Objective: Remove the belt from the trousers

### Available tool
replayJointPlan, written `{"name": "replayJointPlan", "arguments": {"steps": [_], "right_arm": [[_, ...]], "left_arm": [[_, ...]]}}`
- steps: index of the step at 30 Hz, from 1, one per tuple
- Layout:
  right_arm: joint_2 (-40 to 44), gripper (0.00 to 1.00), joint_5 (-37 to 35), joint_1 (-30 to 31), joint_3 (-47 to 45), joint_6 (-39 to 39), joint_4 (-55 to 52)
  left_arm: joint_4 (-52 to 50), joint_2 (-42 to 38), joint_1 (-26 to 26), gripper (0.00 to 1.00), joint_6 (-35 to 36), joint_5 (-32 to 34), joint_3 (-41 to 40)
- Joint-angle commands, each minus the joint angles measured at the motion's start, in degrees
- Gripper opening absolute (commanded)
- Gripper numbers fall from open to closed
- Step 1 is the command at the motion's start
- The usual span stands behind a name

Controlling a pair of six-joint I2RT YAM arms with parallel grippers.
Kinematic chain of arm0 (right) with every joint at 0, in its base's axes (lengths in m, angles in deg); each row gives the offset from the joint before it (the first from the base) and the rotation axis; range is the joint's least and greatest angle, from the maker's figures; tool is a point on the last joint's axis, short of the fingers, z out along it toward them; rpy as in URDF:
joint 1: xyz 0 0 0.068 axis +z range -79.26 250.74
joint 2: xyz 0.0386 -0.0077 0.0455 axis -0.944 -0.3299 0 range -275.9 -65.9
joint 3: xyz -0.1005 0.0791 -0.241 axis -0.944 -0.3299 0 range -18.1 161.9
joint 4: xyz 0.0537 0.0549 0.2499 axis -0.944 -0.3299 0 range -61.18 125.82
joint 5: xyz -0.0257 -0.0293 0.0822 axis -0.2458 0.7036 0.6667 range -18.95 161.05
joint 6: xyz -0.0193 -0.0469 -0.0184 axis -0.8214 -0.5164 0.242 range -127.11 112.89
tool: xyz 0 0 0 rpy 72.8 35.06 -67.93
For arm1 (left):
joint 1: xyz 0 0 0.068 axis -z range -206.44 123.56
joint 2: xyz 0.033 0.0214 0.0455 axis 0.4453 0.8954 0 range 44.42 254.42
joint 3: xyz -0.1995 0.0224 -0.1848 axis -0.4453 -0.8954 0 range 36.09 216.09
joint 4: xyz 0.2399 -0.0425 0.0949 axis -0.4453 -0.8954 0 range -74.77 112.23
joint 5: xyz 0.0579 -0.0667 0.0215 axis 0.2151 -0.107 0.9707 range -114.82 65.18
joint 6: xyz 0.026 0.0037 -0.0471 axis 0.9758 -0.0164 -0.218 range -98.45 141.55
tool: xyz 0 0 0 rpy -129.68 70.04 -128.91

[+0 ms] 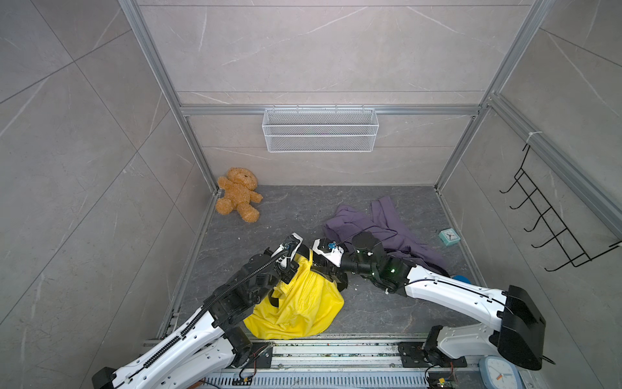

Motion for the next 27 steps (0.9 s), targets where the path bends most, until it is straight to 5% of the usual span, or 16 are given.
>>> {"name": "replayJointPlan", "arguments": {"steps": [1,17,27], "right_arm": [[-0.29,0.64,-2.33,0.39,-1.0,-0.15,2.82],[1.35,0.38,-2.94,0.33,-1.26,0.93,2.62],[4.17,0.16,3.35,-3.19,-1.6,4.0,1.96]], "left_arm": [[3.39,-1.73,-0.18,0.0,-2.48,-0.62,2.07],[0.13,-4.22,-0.33,0.0,-2.95,4.57,0.03],[-1.05,-9.86,-0.66,0.0,-4.91,10.93,-4.12]]}}
